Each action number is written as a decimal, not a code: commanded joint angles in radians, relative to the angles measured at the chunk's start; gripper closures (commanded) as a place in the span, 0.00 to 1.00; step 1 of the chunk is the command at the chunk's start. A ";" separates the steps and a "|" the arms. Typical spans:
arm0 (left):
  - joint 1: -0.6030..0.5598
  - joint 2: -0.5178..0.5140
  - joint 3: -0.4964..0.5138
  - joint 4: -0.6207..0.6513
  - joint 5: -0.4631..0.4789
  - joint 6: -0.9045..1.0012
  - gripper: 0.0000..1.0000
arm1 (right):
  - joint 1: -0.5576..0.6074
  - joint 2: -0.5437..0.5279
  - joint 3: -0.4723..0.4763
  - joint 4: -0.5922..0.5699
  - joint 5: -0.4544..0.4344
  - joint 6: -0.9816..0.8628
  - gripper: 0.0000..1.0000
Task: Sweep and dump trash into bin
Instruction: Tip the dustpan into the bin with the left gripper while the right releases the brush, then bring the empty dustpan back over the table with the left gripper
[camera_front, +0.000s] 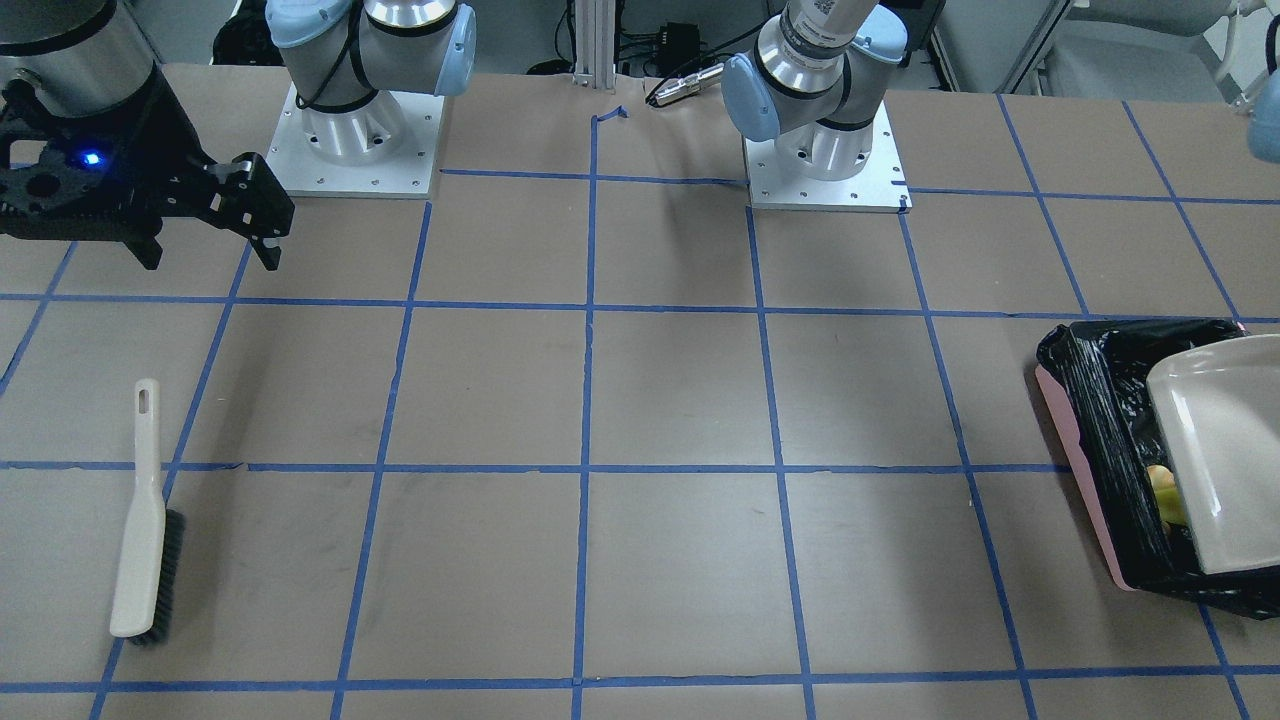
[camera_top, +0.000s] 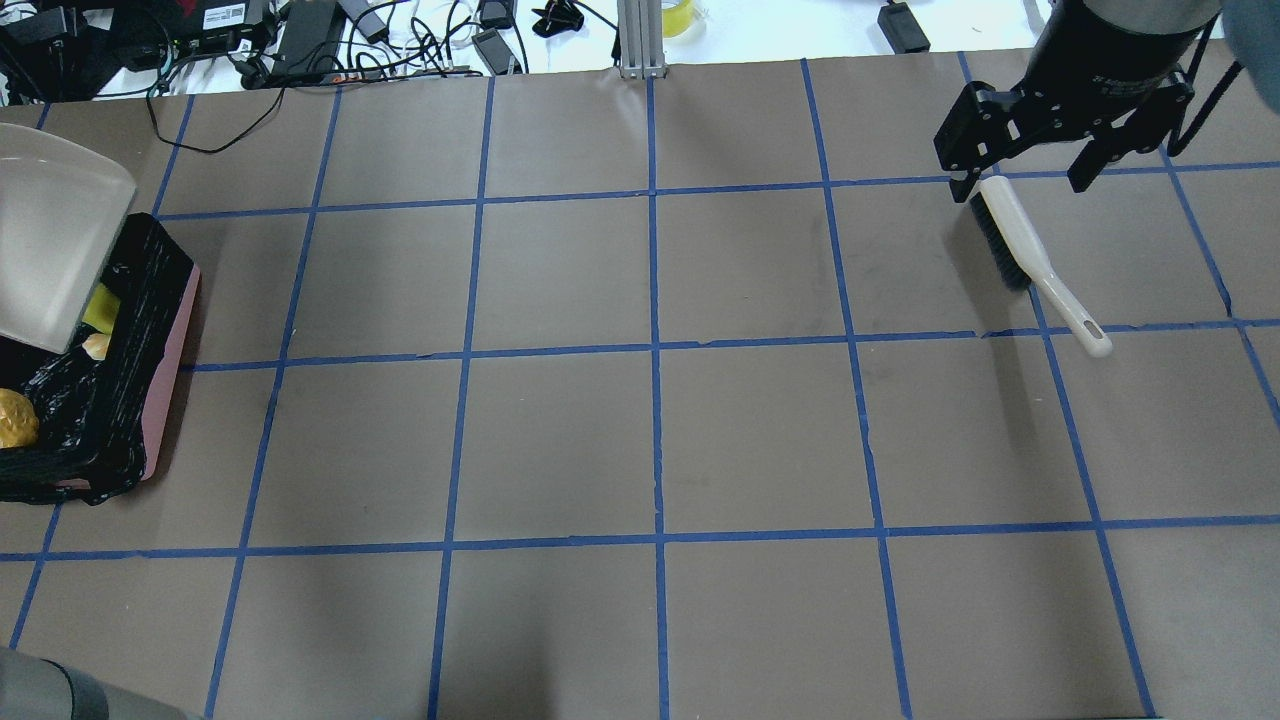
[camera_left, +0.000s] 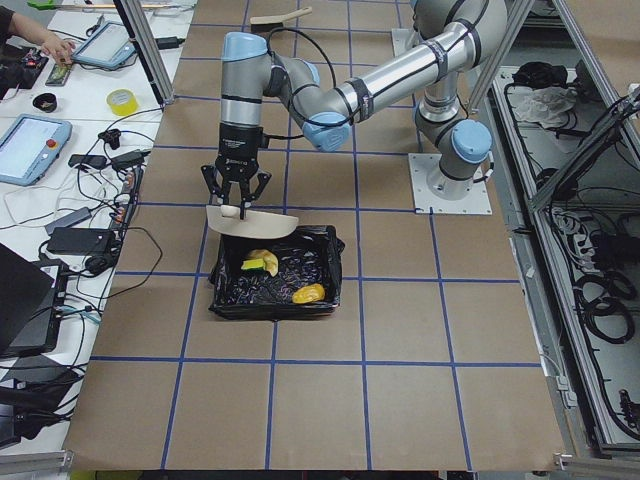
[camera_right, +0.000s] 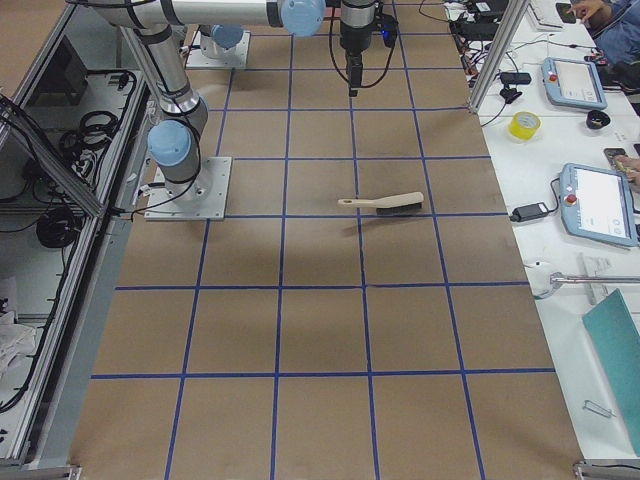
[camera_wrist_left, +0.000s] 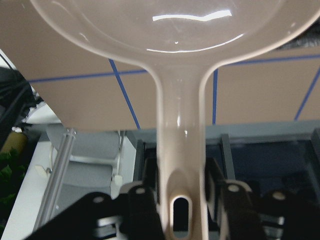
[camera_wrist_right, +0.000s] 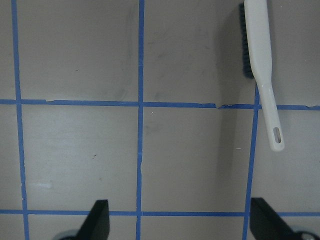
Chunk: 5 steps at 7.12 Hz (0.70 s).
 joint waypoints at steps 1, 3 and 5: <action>-0.009 -0.005 0.026 -0.158 -0.295 -0.088 1.00 | 0.000 0.000 0.001 0.000 0.000 0.000 0.00; -0.057 -0.023 0.031 -0.270 -0.513 -0.206 1.00 | 0.000 0.000 0.001 0.000 -0.003 0.000 0.00; -0.164 -0.066 0.022 -0.292 -0.562 -0.417 1.00 | 0.000 0.000 0.001 0.000 -0.001 0.000 0.00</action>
